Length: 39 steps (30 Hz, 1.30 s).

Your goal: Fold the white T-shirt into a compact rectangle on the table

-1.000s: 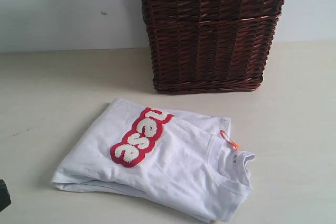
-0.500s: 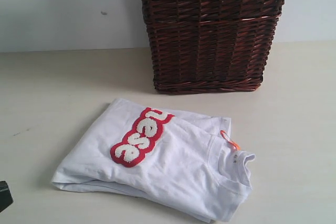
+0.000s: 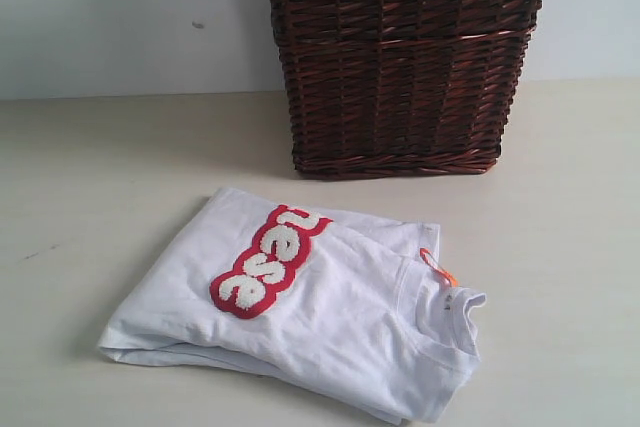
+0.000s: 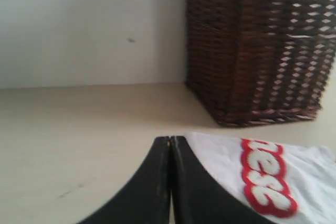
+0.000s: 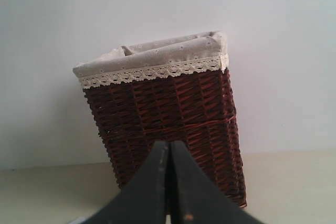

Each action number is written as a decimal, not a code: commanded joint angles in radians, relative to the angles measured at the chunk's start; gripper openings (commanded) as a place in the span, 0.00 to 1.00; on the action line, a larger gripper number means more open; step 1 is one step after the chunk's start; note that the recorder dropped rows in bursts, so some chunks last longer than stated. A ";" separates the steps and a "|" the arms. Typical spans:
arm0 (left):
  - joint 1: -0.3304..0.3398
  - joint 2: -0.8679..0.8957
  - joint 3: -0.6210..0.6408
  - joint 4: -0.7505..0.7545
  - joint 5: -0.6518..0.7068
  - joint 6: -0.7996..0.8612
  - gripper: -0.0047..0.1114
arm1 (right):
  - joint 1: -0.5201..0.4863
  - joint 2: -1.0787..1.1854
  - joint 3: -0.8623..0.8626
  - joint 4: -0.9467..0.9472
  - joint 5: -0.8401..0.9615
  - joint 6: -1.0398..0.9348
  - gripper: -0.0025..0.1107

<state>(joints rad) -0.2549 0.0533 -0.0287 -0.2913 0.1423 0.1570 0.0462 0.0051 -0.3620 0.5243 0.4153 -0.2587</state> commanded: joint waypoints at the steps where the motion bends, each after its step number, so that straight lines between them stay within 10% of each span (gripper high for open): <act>1: 0.149 -0.052 0.005 0.037 0.003 -0.011 0.04 | -0.002 -0.005 0.002 0.001 -0.011 -0.002 0.02; 10: 0.233 -0.053 0.029 0.463 -0.015 -0.382 0.04 | 0.000 -0.005 0.002 0.000 -0.011 -0.001 0.02; 39: 0.234 -0.053 0.029 0.390 0.216 -0.262 0.04 | 0.000 -0.005 0.002 -0.002 -0.011 -0.001 0.02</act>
<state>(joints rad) -0.0229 0.0065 -0.0009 0.1107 0.3498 -0.1047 0.0462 0.0032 -0.3620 0.5253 0.4153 -0.2587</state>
